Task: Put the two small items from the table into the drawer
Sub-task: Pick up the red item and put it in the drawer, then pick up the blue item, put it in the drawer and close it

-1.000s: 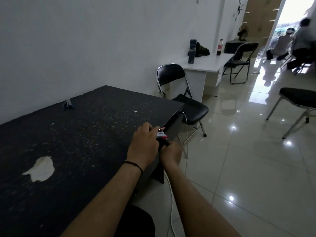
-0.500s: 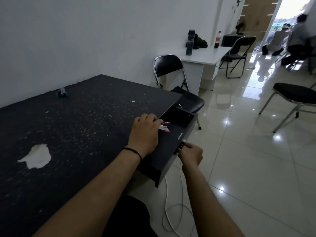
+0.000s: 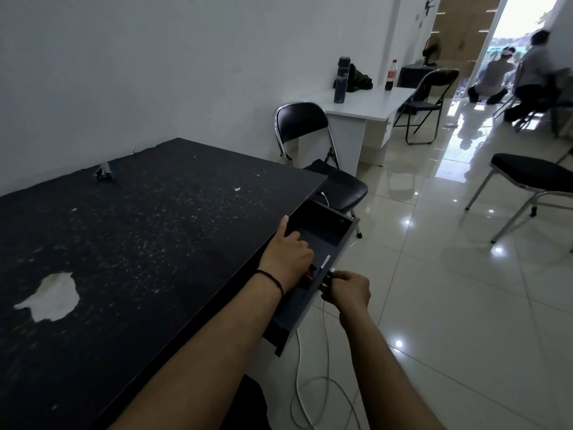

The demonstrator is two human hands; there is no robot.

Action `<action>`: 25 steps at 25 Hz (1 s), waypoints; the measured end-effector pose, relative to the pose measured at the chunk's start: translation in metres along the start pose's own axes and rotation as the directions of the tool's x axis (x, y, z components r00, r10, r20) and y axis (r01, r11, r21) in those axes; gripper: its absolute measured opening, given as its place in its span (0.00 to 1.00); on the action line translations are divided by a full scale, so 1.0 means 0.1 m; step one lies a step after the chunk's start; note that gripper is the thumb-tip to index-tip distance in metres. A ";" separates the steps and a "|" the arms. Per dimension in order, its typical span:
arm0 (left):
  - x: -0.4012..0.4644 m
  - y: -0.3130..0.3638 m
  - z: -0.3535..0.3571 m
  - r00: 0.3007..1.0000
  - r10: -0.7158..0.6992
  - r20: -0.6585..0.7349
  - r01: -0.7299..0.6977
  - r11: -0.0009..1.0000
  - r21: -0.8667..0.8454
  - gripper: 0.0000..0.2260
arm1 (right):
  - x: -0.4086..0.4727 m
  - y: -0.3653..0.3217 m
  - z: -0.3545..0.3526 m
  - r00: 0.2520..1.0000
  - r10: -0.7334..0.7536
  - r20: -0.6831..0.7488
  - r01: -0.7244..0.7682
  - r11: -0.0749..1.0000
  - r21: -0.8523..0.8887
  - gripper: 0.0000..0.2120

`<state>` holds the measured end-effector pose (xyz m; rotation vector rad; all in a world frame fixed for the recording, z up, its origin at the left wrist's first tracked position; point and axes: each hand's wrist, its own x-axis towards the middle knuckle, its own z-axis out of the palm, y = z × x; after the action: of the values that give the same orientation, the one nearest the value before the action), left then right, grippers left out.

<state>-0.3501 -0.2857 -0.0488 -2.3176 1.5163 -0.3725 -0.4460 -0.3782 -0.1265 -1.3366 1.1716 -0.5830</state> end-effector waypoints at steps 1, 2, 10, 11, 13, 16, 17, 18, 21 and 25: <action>0.01 0.00 0.03 1.000 0.002 0.009 -0.002 1.000 0.016 0.12 | 0.00 -0.02 0.00 1.000 -0.007 0.008 0.007 1.000 -0.001 0.17; 0.02 0.00 0.06 1.000 0.008 0.013 -0.009 1.000 0.030 0.11 | 0.00 -0.02 -0.01 1.000 -0.009 0.009 0.009 1.000 0.000 0.17; 0.05 -0.39 -0.11 0.964 -0.025 -0.264 -0.021 0.985 -0.170 0.17 | -0.04 -0.04 0.05 1.000 -0.001 -0.020 0.001 1.000 0.011 0.13; 0.02 -0.51 -0.13 0.947 -0.100 -0.307 0.016 0.964 -0.266 0.16 | -0.05 -0.05 0.07 1.000 -0.018 -0.014 0.018 1.000 0.001 0.13; -0.09 -0.79 -0.11 0.923 -0.264 -0.280 0.113 0.881 -0.459 0.15 | -0.06 -0.10 0.15 0.999 -0.054 -0.004 0.054 0.998 -0.016 0.13; -0.32 -1.12 0.04 0.902 -0.407 -0.145 0.265 0.785 -0.560 0.13 | -0.11 -0.20 0.31 0.995 -0.095 0.012 0.096 0.995 -0.026 0.14; -0.41 -1.19 0.10 0.893 -0.436 -0.109 0.306 0.767 -0.564 0.12 | -0.13 -0.22 0.35 0.995 -0.096 0.020 0.096 0.995 -0.029 0.13; -0.50 -1.25 0.16 0.882 -0.463 -0.084 0.339 0.749 -0.569 0.12 | -0.15 -0.24 0.38 0.995 -0.091 0.032 0.092 0.995 -0.035 0.13; -0.67 -1.39 0.24 0.852 -0.521 -0.048 0.402 0.711 -0.576 0.12 | -0.28 -0.31 0.39 0.995 -0.091 0.029 0.093 0.992 -0.080 0.12; -0.77 -1.65 0.25 0.795 -0.607 -0.013 0.523 0.696 -0.492 0.12 | -0.51 -0.75 0.54 0.895 -0.436 -0.094 0.395 0.873 -0.285 0.25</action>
<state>-0.2342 -0.1502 -0.0037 -3.2229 0.9727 -0.4001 -0.3957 -0.3261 -0.0493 -1.8202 1.1138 -0.8811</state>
